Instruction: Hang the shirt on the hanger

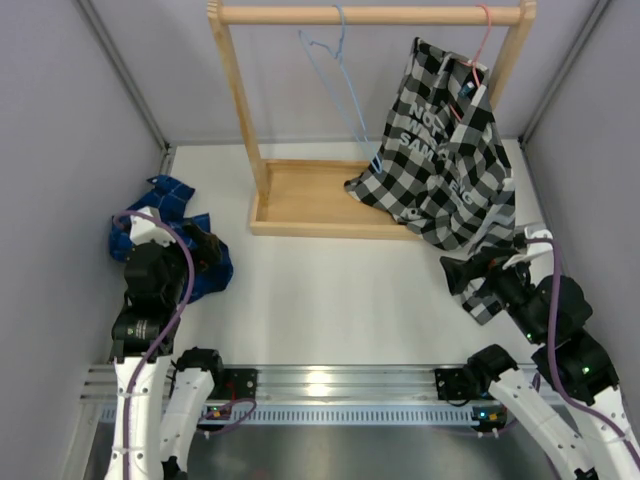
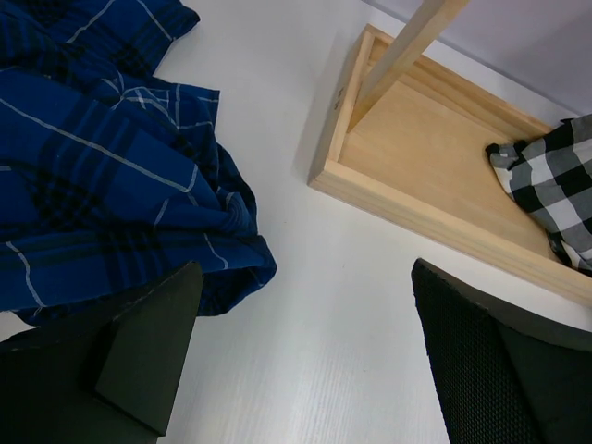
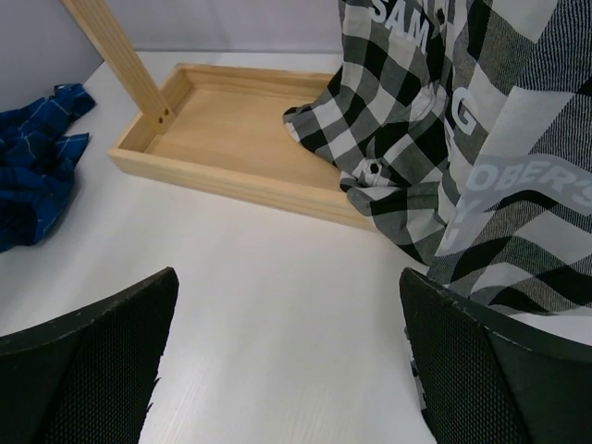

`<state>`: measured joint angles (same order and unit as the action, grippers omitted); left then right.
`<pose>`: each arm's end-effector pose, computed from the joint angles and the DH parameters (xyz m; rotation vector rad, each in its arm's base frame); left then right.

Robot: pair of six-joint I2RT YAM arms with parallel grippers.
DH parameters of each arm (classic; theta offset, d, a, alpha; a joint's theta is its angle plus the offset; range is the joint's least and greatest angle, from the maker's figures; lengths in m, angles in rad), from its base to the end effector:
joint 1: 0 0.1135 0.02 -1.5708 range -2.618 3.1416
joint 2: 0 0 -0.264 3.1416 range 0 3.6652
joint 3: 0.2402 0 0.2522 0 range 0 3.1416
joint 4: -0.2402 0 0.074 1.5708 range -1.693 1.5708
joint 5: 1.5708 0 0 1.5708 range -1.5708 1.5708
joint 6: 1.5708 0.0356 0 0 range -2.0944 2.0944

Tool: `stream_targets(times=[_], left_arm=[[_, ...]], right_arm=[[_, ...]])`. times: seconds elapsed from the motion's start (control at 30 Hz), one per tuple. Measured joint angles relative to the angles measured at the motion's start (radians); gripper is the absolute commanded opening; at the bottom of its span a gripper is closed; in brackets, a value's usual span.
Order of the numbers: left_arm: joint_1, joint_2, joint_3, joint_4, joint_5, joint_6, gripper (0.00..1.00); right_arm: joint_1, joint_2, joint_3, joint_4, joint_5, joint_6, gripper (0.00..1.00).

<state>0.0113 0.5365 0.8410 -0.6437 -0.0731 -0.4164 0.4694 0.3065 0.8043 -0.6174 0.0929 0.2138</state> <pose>0.1120 0.0039 0.3427 -0.4545 1.8595 -0.2038 0.0582 0.0258 0.3498 -0.1477 1.7022 0.4325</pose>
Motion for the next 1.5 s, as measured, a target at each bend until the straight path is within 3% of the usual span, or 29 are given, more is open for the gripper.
stream_targets(times=[0.17, 0.3, 0.53, 0.77, 0.83, 0.87, 0.9, 0.93, 1.0, 1.13, 1.33, 1.5], left_arm=[[0.0, 0.003, 0.0, -0.002, -0.056, -0.021, 0.98], [-0.001, 0.014, 0.0, -0.017, -0.178, -0.077, 0.98], [-0.001, 0.109, 0.007, -0.115, -0.43, -0.334, 0.98], [-0.001, 0.339, -0.009, -0.142, -0.488, -0.552, 0.98], [-0.001, 0.406, -0.02, -0.141, -0.494, -0.567, 0.9], [-0.001, 0.443, -0.023, -0.14, -0.493, -0.57, 0.79], [-0.001, 0.476, -0.025, -0.137, -0.489, -0.575, 0.59], [-0.001, 0.503, -0.025, -0.134, -0.479, -0.579, 0.28], [-0.001, 0.53, -0.026, -0.132, -0.457, -0.557, 0.14], [-0.001, 0.49, -0.027, -0.107, -0.38, -0.485, 0.06], [-0.014, 0.3, 0.021, -0.055, -0.07, -0.301, 0.01], [-0.094, 0.243, 0.166, -0.033, 0.196, -0.238, 0.0]], right_arm=[[0.0, -0.019, 0.0, 0.003, 0.011, 0.007, 1.0], [0.0, -0.023, 0.0, 0.004, 0.008, 0.016, 0.99], [0.0, 0.065, 0.0, 0.026, -0.036, 0.069, 1.0], [0.0, 0.187, -0.039, 0.113, -0.165, 0.133, 0.99], [0.0, 0.198, -0.055, 0.132, -0.19, 0.145, 0.99], [0.0, 0.201, -0.063, 0.14, -0.201, 0.149, 0.99], [0.0, 0.203, -0.071, 0.151, -0.21, 0.154, 0.99], [0.0, 0.204, -0.078, 0.163, -0.217, 0.156, 0.99], [0.0, 0.208, -0.089, 0.181, -0.229, 0.161, 1.0], [0.0, 0.224, -0.108, 0.216, -0.247, 0.173, 0.99], [0.0, 0.281, -0.144, 0.306, -0.319, 0.21, 0.99], [0.017, 0.372, -0.257, 0.594, -0.515, 0.345, 0.99]])
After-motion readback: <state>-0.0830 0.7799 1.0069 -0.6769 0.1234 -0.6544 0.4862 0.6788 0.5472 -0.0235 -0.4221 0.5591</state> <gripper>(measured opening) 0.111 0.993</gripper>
